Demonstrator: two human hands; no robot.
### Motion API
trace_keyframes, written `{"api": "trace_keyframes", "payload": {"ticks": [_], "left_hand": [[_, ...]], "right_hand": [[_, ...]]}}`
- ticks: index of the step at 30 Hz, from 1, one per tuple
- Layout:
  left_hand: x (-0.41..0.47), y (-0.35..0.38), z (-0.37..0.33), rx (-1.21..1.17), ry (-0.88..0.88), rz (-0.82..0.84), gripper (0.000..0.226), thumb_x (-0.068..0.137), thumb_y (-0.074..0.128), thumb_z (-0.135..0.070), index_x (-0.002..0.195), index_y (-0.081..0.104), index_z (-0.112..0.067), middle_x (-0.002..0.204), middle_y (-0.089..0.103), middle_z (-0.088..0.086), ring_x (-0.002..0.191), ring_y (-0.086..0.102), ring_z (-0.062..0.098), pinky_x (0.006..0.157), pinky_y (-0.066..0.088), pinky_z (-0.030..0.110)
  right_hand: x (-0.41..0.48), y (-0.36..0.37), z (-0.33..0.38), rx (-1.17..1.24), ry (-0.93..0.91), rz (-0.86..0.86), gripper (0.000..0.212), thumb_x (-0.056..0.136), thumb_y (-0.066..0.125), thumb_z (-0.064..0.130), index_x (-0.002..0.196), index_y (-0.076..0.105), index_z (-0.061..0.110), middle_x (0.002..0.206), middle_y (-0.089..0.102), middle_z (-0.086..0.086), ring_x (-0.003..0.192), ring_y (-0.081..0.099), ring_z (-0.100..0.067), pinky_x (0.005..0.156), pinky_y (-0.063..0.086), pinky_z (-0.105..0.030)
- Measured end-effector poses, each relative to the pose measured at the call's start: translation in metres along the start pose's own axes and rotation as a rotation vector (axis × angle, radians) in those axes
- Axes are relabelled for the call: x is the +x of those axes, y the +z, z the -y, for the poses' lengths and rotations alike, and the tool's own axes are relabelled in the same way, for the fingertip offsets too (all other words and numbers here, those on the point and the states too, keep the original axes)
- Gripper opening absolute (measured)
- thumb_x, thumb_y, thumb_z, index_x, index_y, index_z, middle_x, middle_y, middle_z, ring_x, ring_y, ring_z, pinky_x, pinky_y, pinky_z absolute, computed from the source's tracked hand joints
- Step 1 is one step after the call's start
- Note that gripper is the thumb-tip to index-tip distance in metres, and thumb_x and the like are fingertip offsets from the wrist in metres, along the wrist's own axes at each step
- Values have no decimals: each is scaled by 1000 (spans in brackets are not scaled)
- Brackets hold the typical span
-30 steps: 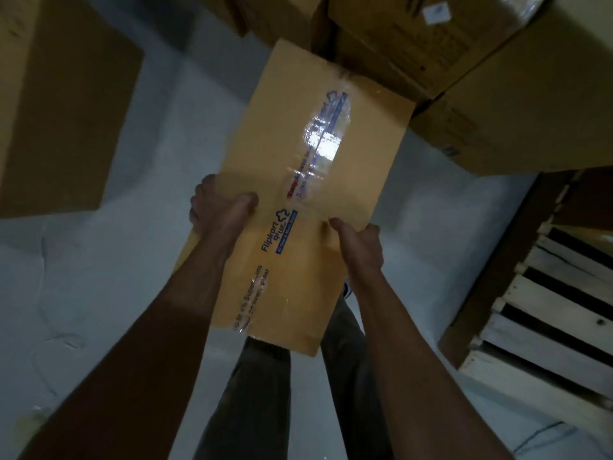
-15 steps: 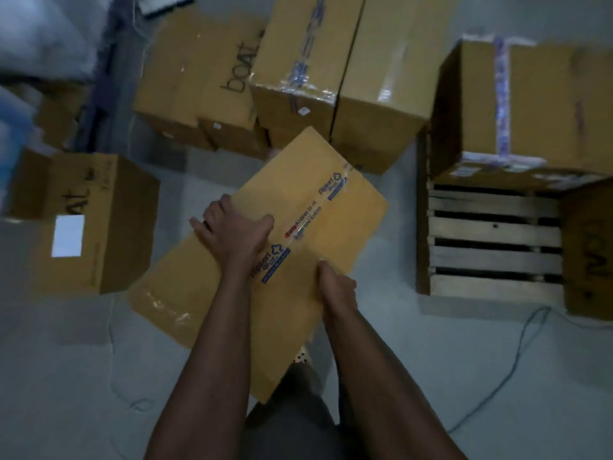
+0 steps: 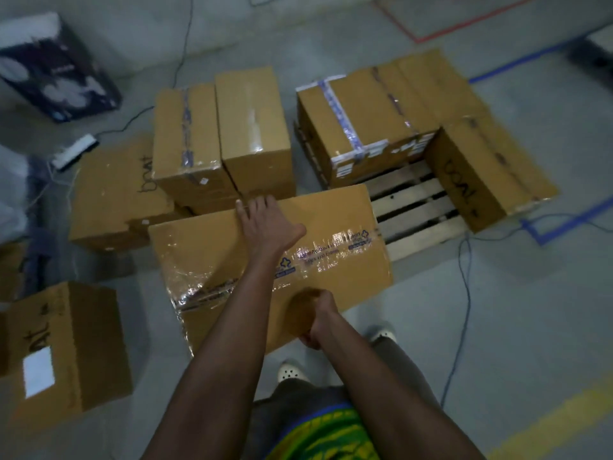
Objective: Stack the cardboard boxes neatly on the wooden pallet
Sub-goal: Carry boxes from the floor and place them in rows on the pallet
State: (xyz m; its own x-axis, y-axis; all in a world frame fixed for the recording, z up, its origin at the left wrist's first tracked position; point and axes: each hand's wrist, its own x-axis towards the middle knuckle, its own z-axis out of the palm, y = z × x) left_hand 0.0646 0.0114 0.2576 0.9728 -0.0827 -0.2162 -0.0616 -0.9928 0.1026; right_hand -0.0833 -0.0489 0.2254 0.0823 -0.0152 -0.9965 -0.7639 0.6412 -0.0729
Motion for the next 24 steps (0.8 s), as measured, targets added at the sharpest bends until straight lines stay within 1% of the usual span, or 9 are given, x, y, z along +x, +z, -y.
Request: {"api": "trace_keyframes", "payload": {"ticks": [2,3,7,11,13,15,19,22,24], "left_hand": [[2,0,-45,8,46,-14,88,67,65,-63,136,49,-12,141,51,11,140,38,29,125,6,52],[4,-1,-68,10,65,-14,88,67,66,-63,137,49,-12,140,51,11,139,38,29,124,7,52],[27,-7,-157,15,129,-12,88,70,66,-63,139,49,-12,142,49,12,137,38,30,120,18,52],[59,-8,-229,-69,113,41,88,73,65,-60,144,47,-10,148,46,14,140,35,32,117,21,55],[70,-4,-254,-139,83,58,89,74,66,-59,145,47,-10,148,47,14,140,35,33,117,19,56],[83,7,-274,-187,47,82,88,73,67,-60,143,49,-11,146,50,13,139,39,32,116,20,55],[106,50,-309,-380,-82,160,66,65,64,-58,117,63,-17,118,65,8,115,56,30,108,34,50],[117,87,-336,-531,-160,249,43,69,67,-51,100,59,-23,101,63,-1,101,58,27,103,39,45],[123,111,-355,-569,-208,317,43,66,67,-51,94,58,-20,95,64,2,95,61,29,93,42,41]], "right_hand": [[-6,-32,26,46,-26,-8,39,91,53,49,109,63,15,94,63,-7,84,55,-24,65,47,-31],[-8,-49,40,68,-47,-19,39,90,56,47,112,62,15,96,63,-7,84,55,-24,67,48,-31],[-2,-126,102,145,-215,-118,47,81,70,38,117,55,11,105,60,-8,96,55,-26,95,53,-43],[6,-191,172,94,-411,-291,80,66,69,60,124,58,7,112,64,-10,102,61,-33,93,55,-45],[7,-220,208,-40,-475,-425,81,77,63,64,132,55,5,122,64,-13,112,60,-36,89,48,-35],[14,-245,249,-146,-522,-551,77,88,58,62,137,48,3,131,60,-15,120,57,-36,87,42,-35],[37,-281,327,-301,-580,-730,82,87,56,65,140,46,4,137,58,-17,125,56,-38,101,43,-43],[54,-304,377,-411,-603,-812,82,88,55,64,143,44,4,143,52,-17,129,51,-38,105,38,-48],[71,-317,410,-514,-595,-834,87,87,55,65,148,38,7,150,46,-15,135,45,-36,108,33,-52]]}}
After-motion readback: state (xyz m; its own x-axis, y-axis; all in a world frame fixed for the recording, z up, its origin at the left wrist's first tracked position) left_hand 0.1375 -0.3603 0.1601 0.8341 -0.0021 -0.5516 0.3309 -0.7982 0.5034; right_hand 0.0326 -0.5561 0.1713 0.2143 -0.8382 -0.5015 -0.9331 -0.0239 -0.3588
